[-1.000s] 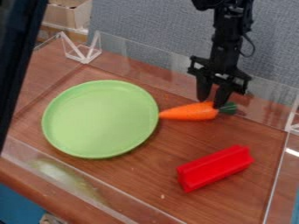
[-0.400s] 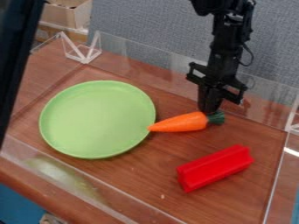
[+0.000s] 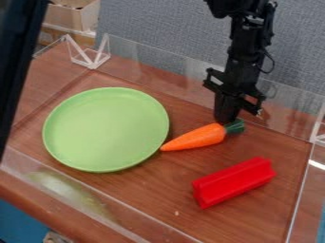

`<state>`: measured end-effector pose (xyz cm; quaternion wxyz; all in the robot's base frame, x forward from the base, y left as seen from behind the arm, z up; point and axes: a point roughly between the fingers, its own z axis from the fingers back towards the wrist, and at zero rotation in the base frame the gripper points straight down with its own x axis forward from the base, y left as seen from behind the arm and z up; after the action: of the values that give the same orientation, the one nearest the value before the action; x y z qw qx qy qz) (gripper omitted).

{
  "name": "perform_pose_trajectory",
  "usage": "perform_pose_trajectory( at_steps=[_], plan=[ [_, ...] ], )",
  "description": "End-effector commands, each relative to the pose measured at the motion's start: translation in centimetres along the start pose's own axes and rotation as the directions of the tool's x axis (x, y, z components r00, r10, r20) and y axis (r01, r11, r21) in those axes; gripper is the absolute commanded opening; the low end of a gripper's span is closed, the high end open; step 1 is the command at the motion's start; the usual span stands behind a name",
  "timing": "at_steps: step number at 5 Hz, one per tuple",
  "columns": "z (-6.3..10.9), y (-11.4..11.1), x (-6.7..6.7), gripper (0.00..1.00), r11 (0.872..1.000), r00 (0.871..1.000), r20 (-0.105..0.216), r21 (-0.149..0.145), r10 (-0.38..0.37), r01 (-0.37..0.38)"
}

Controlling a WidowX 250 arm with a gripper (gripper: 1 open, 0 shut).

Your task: Put the carrot on the green plate

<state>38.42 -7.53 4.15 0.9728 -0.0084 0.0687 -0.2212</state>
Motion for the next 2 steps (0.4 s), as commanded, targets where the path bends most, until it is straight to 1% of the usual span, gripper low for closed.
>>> perform_pose_trajectory(
  at_steps=[1, 2],
  plan=[
    [4.18, -0.18, -0.10, 0.00, 0.999, 0.995, 0.104, 0.030, 0.015, -0.018],
    [4.62, -0.70, -0.80, 0.00, 0.998, 0.990, 0.139, 0.041, 0.040, -0.046]
  ],
)
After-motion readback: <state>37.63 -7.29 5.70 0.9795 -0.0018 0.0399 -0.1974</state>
